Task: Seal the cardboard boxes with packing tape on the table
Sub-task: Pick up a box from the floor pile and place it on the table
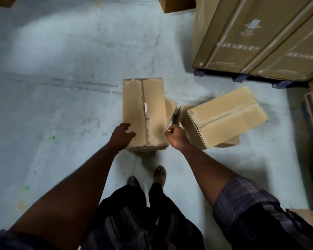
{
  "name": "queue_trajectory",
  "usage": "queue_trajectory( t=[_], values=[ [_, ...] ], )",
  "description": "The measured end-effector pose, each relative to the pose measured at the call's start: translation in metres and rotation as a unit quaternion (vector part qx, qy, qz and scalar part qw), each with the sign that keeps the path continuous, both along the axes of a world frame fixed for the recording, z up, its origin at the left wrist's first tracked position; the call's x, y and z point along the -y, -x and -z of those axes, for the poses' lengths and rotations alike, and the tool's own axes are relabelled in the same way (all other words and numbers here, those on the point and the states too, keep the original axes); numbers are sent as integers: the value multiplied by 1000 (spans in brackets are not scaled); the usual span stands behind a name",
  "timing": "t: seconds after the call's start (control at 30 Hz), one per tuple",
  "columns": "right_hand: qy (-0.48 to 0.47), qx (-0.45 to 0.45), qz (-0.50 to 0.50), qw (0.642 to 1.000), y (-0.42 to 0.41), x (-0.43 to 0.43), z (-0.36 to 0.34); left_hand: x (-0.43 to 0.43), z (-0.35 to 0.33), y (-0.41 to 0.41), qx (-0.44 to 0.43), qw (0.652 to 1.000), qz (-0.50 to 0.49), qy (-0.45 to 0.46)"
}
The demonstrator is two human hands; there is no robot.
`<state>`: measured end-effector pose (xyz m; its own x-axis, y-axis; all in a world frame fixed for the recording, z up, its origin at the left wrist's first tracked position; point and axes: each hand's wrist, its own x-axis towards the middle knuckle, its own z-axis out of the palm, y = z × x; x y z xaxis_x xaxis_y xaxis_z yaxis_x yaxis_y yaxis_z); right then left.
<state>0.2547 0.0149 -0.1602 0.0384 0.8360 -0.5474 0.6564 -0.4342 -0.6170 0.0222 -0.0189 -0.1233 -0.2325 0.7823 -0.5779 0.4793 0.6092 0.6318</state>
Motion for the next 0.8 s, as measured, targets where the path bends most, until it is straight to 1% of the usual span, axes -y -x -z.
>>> queue_trajectory(
  t=[0.13, 0.27, 0.4, 0.5, 0.6, 0.67, 0.73, 0.8],
  values=[
    [18, -7, 54, 998, 17, -57, 20, -49, 23, 20, -1, 1000, -2, 20],
    [42, -6, 86, 995, 29, -102, 51, -89, 58, 38, 7, 999, 4, 53],
    [57, 3, 103, 993, 39, -146, 110, -129, 115, 56, 10, 997, 10, 77],
    [31, 6, 137, 990, 50, -179, 149, -157, 169, 68, 17, 995, 4, 99],
    [29, 27, 151, 988, 57, -204, 199, -182, 226, 81, 16, 993, -22, 116],
    [27, 30, 159, 986, 58, -215, 238, -196, 257, 89, 21, 990, -56, 125],
    [43, 20, 165, 985, 57, -221, 269, -206, 281, 96, 43, 988, -84, 125],
    [56, -9, 164, 985, 60, -226, 278, -211, 299, 100, 78, 983, -95, 133]
  ],
)
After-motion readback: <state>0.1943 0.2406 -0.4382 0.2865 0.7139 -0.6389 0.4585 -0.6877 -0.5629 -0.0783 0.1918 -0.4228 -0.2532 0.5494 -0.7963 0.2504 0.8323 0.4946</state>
